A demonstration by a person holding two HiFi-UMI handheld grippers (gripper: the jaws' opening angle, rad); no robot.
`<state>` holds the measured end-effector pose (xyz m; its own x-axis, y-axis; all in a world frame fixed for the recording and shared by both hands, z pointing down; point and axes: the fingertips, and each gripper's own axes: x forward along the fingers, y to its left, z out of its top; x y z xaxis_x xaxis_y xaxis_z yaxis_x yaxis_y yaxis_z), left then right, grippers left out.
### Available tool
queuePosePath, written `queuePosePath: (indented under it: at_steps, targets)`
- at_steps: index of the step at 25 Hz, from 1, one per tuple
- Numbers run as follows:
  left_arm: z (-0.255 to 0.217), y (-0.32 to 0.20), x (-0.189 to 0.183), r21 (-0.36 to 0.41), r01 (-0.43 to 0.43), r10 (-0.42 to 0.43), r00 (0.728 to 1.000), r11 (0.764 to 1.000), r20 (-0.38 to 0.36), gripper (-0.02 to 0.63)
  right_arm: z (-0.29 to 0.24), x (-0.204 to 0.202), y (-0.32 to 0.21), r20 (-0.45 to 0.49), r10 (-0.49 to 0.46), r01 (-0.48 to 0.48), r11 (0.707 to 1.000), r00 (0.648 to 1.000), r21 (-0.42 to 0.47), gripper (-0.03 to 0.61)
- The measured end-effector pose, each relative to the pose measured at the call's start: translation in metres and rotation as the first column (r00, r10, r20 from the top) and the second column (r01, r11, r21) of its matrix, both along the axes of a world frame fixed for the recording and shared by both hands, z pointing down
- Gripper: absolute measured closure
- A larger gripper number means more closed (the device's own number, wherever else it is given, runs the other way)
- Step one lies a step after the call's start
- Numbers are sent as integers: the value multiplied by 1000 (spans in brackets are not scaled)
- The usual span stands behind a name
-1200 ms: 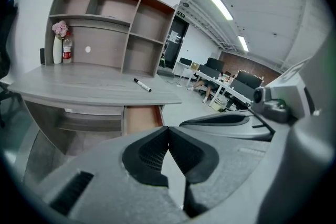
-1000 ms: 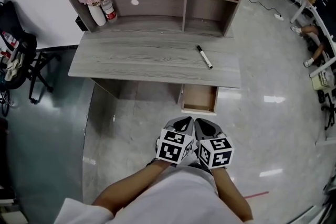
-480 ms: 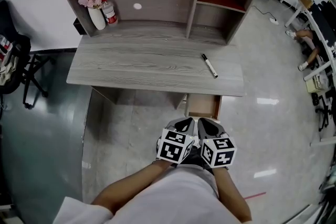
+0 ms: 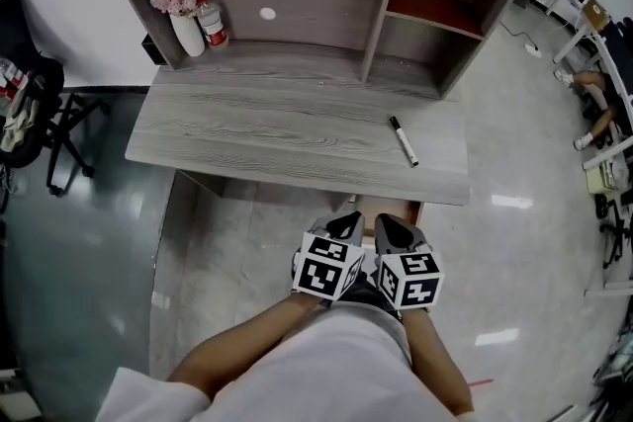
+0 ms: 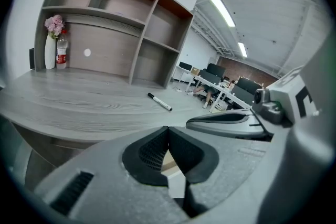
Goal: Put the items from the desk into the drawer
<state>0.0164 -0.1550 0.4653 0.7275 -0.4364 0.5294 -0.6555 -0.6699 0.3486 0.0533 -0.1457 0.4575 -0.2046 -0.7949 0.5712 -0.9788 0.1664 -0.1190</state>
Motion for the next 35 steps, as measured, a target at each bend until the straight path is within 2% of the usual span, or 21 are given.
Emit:
queuePosePath:
  at_steps: [12, 19, 30, 33, 35]
  targets:
    - [9, -86, 62, 8, 40, -40, 997, 999, 62, 611, 18, 85, -92, -100, -47, 43, 998, 994, -38, 575]
    - [24, -123, 86, -33, 101, -97, 990, 994, 103, 611, 41, 124, -132, -113, -78, 69, 994, 990, -86, 575]
    - [40, -147, 92, -60, 184, -171, 968, 981, 182, 611, 73, 142, -172, -112, -153, 136, 980, 982, -144, 570]
    - [43, -150, 92, -64, 193, -178, 965, 979, 195, 611, 81, 144, -179, -95, -166, 149, 975, 982, -165, 518]
    - [45, -152, 90, -64, 202, -186, 961, 977, 203, 611, 87, 146, -184, -87, -171, 153, 972, 981, -178, 517]
